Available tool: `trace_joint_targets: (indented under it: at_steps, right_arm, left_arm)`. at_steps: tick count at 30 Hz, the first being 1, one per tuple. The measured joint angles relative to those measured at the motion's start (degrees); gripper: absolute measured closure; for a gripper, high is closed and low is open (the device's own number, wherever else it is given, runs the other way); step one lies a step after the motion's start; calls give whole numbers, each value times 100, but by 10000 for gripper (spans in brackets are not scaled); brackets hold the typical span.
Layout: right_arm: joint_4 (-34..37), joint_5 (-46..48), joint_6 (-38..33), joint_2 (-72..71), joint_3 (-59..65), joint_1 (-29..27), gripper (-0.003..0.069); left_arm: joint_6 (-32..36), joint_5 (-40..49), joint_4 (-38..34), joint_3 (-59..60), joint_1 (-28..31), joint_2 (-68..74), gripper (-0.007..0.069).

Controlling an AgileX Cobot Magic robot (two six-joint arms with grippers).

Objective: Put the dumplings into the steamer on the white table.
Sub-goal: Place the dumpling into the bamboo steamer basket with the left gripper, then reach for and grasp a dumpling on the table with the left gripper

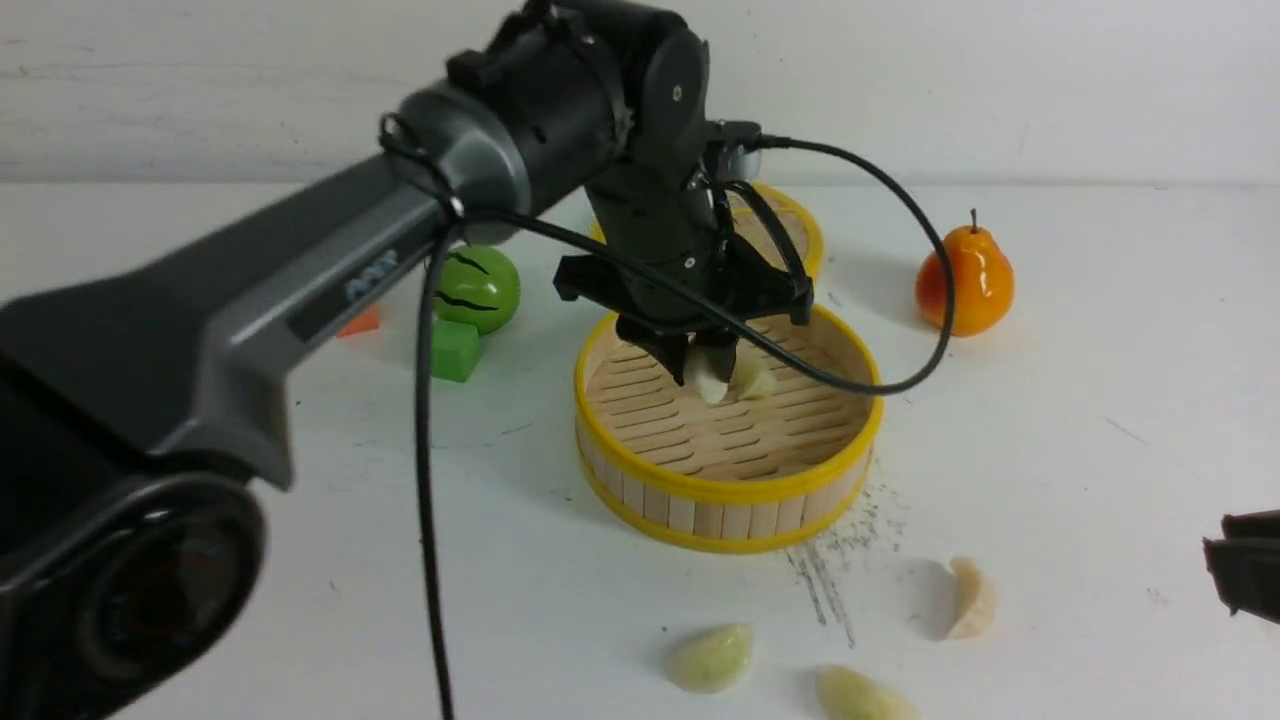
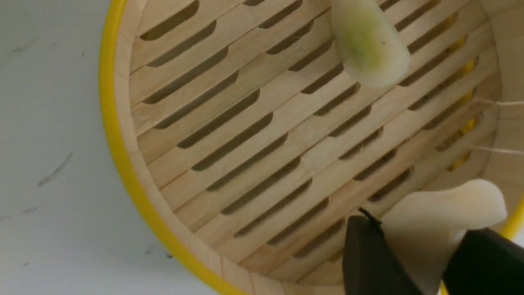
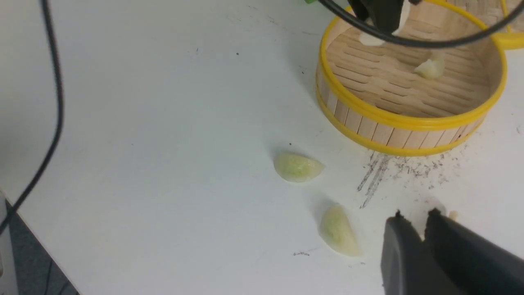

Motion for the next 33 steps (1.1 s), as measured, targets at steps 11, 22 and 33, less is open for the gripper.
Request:
trace_joint_targets:
  at_steps: [11,22,33]
  right_arm:
    - [-10,6,0,0,0,0,562]
    - [-69,6,0,0,0,0,552]
    - [-348,-105,5,0,0,0,545]
  left_arm:
    - [-37,-396,-235,-1147,345,1258,400]
    - [5,43,-175,-1244,331,1140,193]
    - [490,396,-528,-1538,331,-918,155]
